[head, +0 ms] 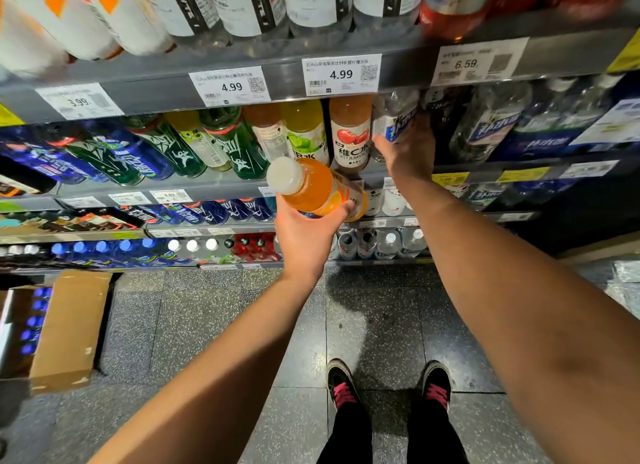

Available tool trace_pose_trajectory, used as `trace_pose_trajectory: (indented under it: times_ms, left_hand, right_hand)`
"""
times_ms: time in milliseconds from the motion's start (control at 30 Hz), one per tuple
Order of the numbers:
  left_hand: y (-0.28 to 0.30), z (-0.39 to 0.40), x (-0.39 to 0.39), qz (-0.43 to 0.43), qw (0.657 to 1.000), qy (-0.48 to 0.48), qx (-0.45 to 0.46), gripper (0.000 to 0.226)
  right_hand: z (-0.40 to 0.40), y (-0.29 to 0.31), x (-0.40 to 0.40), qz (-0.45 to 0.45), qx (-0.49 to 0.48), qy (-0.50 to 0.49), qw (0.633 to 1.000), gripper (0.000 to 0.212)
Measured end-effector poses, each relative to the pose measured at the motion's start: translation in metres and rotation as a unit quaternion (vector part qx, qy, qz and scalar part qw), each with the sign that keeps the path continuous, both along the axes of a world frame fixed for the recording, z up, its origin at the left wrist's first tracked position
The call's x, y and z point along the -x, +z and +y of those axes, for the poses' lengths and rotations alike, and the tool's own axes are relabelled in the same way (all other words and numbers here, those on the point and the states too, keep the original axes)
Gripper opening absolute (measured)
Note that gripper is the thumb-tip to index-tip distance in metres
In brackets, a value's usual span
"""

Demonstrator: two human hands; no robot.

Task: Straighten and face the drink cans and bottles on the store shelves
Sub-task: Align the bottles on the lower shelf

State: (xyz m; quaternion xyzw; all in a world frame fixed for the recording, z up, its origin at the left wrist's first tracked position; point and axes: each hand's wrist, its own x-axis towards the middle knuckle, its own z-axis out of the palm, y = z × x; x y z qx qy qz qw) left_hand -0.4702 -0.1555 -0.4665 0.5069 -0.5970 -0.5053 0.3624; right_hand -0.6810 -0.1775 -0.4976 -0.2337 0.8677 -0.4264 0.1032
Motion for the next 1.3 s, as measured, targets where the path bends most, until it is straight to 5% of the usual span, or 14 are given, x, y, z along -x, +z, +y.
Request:
trace_pose_trajectory:
  times_ms: [133,333,600,833,1300]
  left_hand:
    - [0.001,0.002,0.003,0.0,1.0,0.0,0.01,0.066]
    - [0.007,0.004,0.016,-0.001,1.0,-0.019,-0.011,0.074]
    - [0.003,0.012,0.048,-0.009,1.0,-0.015,-0.005,0.072]
    - [-0.003,0.016,0.095,0.011,1.0,0.02,-0.002,0.076]
    - [-0.016,0.002,0.177,0.033,0.991,0.126,0.003,0.072]
  right_hand:
    - [0.008,0.001,-0.004,0.024,0.027,-0.063,0.997,0.072]
    - [0.032,0.008,0.001,0.054,0.045,-0.164,0.984,0.092]
    - [0.041,0.009,0.007,0.042,0.051,-0.207,0.976,0.084]
    - [0.063,0.0,0.011,0.053,0.03,-0.123,0.991,0.084]
    - [0.133,0.009,0.024,0.011,0.063,-0.024,0.998,0.033]
